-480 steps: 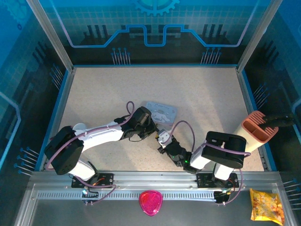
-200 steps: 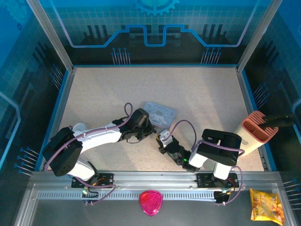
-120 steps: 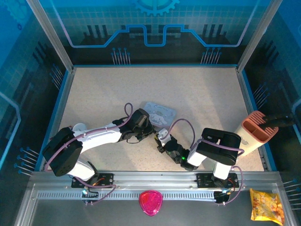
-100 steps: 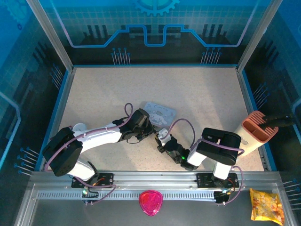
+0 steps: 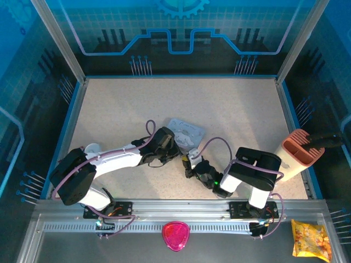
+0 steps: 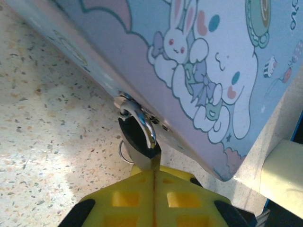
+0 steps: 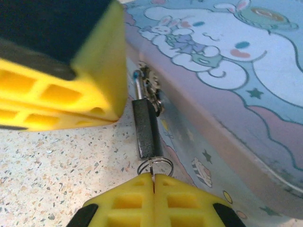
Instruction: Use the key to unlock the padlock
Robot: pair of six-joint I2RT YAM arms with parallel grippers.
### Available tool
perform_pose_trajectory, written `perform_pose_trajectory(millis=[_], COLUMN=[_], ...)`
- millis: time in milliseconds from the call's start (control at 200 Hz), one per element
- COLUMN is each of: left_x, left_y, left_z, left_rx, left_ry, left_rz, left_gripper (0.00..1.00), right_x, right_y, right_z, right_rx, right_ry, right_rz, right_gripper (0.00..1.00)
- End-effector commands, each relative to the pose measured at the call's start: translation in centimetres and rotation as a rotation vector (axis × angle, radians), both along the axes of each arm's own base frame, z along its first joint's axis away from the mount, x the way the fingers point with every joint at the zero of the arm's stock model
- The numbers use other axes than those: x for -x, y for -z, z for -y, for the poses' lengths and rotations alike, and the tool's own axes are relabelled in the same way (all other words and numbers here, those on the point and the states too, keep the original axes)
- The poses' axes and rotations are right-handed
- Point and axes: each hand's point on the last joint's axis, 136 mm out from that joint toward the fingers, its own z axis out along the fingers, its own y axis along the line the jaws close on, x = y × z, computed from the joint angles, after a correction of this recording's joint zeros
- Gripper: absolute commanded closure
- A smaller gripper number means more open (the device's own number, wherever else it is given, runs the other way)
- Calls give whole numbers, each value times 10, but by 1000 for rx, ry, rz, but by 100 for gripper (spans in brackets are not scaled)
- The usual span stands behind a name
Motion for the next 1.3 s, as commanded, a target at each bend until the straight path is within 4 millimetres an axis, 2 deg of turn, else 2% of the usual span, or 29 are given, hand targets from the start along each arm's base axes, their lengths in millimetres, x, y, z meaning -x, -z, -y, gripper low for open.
perform_pose_trajectory(millis=[0,240,495,770,1101,1296], left_x=[2,4,-6,-10,-14,-10], left_y=[-5,-1,5,18,26,32], left_z=[-1,-28,-18,-9,-7,-8], left_rx=[-3,-121,-116,-134,-163,-162], left_ry=[33,0,5,24,39,44], left_rz=[53,78,78,54,54,41], left_gripper=[88,65,59,62,80,87], right_x=[0,3,4,6,7,9], right_y=[1,13,3,-5,-12,-21], right_z=[2,3,-10,-20,-24,-25], right_rx=[-139,-117,-24,16,-7,-88], right_ry=[21,32,18,12,16,-1], right_rz=[-69,-82,-16,17,13,-2], right_gripper=[100,100,100,100,100,100])
